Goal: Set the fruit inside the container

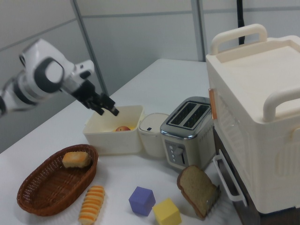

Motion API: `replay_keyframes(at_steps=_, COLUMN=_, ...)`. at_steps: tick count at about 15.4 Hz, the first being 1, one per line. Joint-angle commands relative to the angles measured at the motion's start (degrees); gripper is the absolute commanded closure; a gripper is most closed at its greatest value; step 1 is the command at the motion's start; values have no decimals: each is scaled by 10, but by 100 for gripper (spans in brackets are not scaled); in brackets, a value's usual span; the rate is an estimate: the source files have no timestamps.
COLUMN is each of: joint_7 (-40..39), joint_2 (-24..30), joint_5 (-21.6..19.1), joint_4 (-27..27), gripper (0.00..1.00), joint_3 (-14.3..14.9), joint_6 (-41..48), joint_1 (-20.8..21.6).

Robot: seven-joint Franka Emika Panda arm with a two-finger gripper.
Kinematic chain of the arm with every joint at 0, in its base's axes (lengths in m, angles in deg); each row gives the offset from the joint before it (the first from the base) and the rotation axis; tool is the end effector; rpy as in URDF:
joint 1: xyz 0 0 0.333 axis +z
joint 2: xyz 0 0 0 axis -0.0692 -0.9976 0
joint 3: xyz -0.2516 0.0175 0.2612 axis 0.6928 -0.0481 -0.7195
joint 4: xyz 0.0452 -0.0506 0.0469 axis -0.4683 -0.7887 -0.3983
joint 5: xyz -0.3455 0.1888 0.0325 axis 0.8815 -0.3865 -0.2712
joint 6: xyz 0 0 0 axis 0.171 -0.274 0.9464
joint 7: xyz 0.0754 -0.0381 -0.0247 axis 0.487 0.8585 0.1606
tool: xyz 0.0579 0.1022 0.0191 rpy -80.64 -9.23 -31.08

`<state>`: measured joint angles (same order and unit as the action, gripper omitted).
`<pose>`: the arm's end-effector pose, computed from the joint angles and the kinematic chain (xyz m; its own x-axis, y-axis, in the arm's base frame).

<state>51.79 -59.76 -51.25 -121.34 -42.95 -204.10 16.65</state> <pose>0.6585 0.2053 0.5692 0.9281 0.0898 0.3615 -0.0002 -0.9704 0.2414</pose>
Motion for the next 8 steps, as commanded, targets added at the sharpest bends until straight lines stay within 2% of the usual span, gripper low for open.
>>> replay_keyframes(at_steps=1, joint_7=-76, joint_2=122, joint_5=-99, joint_4=-53, gripper=0, joint_3=0, joint_6=130, joint_1=-51)
replay_keyframes(at_steps=3, joint_7=-96, joint_2=144, joint_5=-117, joint_4=-49, gripper=0, joint_3=3, joint_6=196, joint_1=-84)
replay_keyframes(at_steps=5, joint_7=-92, joint_2=170, joint_5=-132, joint_4=-55, gripper=0, joint_3=13, joint_6=217, joint_1=-120)
replay_keyframes(at_steps=8, joint_7=-93, joint_2=196, joint_5=-197, joint_4=-69, gripper=0, joint_3=84, joint_6=217, joint_1=-123)
